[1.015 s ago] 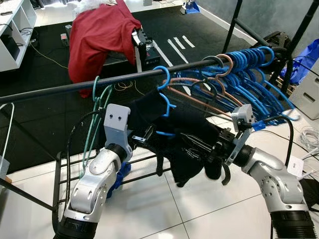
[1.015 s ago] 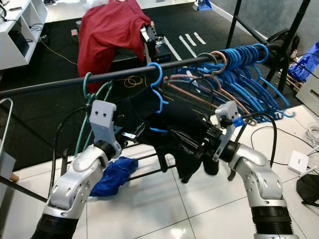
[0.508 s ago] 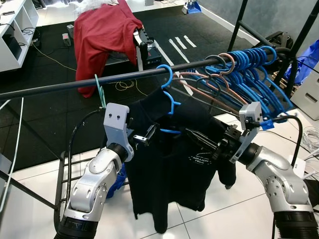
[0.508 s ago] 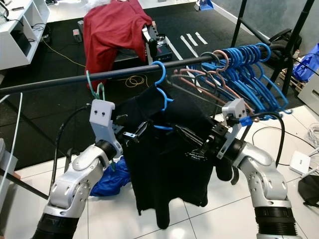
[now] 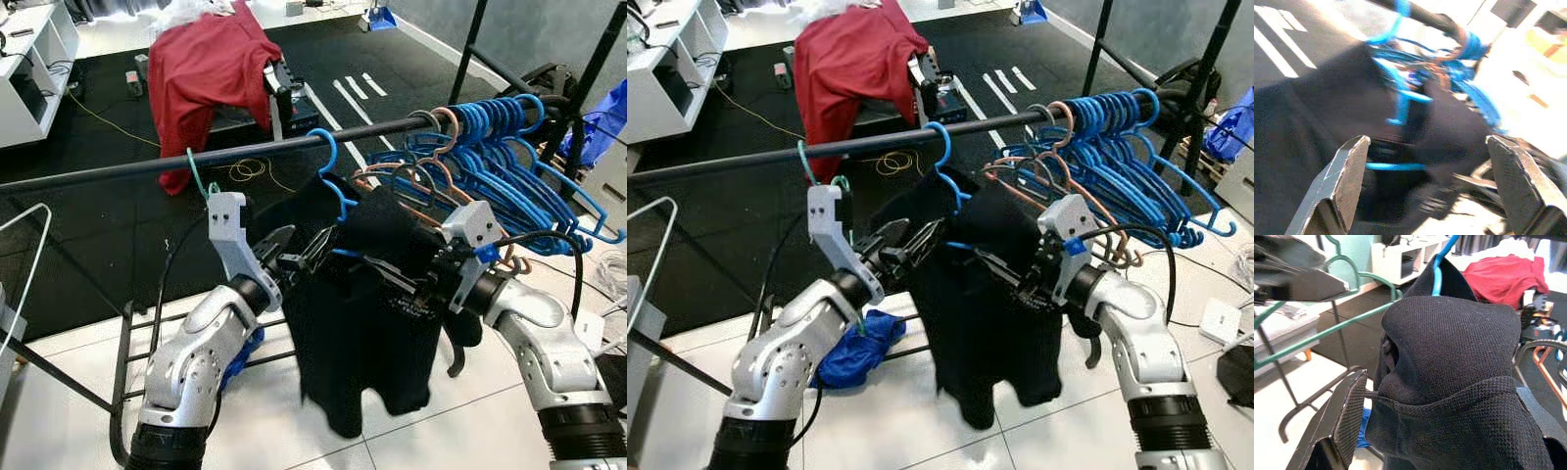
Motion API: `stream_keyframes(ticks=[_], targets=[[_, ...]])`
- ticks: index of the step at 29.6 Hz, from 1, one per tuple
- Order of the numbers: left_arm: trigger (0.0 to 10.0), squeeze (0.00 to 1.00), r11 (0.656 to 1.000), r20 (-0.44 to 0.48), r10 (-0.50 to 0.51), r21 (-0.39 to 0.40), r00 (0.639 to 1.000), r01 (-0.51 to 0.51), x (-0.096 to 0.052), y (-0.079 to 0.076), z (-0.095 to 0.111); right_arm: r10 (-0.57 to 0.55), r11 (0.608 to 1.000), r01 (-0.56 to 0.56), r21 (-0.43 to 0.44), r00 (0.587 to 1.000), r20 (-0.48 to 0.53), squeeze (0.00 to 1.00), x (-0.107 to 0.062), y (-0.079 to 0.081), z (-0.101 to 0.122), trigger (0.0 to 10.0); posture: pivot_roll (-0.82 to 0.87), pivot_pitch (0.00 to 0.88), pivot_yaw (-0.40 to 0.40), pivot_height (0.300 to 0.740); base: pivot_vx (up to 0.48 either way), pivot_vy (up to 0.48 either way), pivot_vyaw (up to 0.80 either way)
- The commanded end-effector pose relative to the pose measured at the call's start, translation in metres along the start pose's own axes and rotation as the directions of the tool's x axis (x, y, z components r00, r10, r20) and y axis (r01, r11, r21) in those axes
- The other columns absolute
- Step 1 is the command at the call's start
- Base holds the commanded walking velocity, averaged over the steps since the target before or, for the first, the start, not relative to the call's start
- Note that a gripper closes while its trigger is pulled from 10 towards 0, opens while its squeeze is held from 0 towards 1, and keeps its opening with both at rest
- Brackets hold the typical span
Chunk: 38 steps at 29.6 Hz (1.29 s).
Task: Hang hanger
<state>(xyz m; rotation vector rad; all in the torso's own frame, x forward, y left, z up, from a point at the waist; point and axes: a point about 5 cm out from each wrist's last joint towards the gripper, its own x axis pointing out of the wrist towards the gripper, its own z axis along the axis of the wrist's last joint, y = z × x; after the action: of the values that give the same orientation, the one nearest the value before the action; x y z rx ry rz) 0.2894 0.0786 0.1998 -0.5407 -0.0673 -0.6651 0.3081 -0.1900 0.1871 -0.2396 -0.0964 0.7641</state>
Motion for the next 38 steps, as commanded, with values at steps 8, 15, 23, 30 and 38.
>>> stream_keyframes(ticks=[8, 15, 23, 30, 38], targets=[[10.0, 0.0, 0.99, -0.159, -0.138, -0.003, 0.978, 0.139, 0.007, -0.028, -0.025, 0.059, 0.998, -0.06, -0.027, 0.998, -0.032, 0.0, 0.007, 0.011, -0.008, 10.0, -0.12, 0.116, 0.084, 0.74, 0.0, 0.0, 0.0], [10.0, 0.0, 0.996, -0.126, -0.061, -0.068, 0.99, 0.053, 0.025, -0.03, -0.029, 0.08, 0.996, -0.081, -0.047, 0.997, -0.021, 0.0, 0.013, 0.015, -0.008, 10.0, -0.12, 0.112, 0.087, 0.74, 0.0, 0.0, 0.0], [10.0, 0.0, 0.984, -0.039, 0.174, -0.032, 0.984, -0.175, 0.042, -0.003, -0.015, 0.094, 0.994, -0.094, -0.048, 0.995, -0.016, 0.0, 0.015, 0.019, -0.008, 10.0, -0.12, 0.105, 0.092, 0.74, 0.0, 0.0, 0.0], [10.0, 0.0, 0.985, -0.031, 0.169, -0.004, 0.985, -0.17, 0.048, -0.003, -0.012, 0.111, 0.993, -0.112, -0.049, 0.994, -0.007, 0.0, 0.017, 0.023, -0.009, 10.0, -0.13, 0.096, 0.098, 0.74, 0.0, 0.0, 0.0], [10.0, 0.0, 0.996, -0.095, 0.062, -0.065, 0.994, -0.068, 0.057, -0.028, -0.035, 0.119, 0.992, -0.119, -0.05, 0.993, -0.003, 0.0, 0.019, 0.023, -0.008, 10.0, -0.13, 0.09, 0.098, 0.74, 0.0, 0.0, 0.0]])
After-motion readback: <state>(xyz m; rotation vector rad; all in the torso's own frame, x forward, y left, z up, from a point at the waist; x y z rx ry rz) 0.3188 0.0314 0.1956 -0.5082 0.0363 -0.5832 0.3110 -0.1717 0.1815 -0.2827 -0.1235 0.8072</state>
